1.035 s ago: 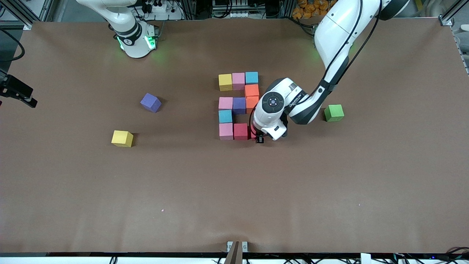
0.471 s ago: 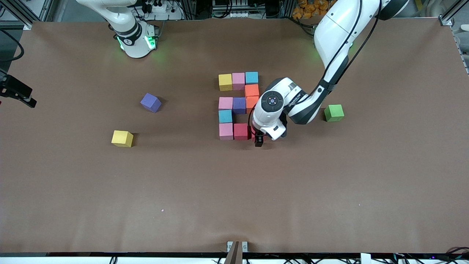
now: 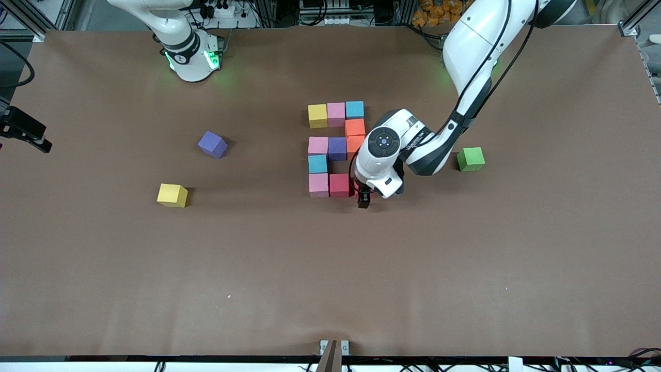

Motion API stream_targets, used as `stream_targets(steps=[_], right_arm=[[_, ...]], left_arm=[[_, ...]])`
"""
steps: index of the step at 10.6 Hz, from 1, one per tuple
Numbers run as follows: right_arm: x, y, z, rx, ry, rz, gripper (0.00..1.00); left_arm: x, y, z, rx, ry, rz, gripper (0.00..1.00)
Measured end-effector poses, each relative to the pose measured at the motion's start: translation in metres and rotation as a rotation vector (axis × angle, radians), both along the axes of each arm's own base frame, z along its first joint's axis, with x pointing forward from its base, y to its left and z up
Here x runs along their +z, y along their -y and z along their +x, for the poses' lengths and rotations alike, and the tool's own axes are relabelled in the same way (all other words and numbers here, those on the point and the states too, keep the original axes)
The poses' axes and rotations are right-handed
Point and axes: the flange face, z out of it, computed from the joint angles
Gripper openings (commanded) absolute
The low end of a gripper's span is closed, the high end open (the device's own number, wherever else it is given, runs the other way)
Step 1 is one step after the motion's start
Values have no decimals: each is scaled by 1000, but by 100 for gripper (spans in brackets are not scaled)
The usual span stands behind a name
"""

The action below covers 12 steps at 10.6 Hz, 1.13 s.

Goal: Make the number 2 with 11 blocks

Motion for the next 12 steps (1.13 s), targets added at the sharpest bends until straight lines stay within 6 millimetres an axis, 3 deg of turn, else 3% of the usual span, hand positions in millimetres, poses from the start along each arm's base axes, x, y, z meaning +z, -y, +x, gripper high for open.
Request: stream_targets(steps=[4, 8, 12], right_arm=[[-5, 1, -1, -2, -27, 1, 100], [-8, 5, -5, -8, -64, 3, 100], [-7, 16, -6, -29, -61, 3, 100]], left_arm=[[35, 1, 6, 18, 48, -19, 100], [26, -8, 4, 23, 31, 0, 100], [24, -52, 34, 100, 30, 8, 100]])
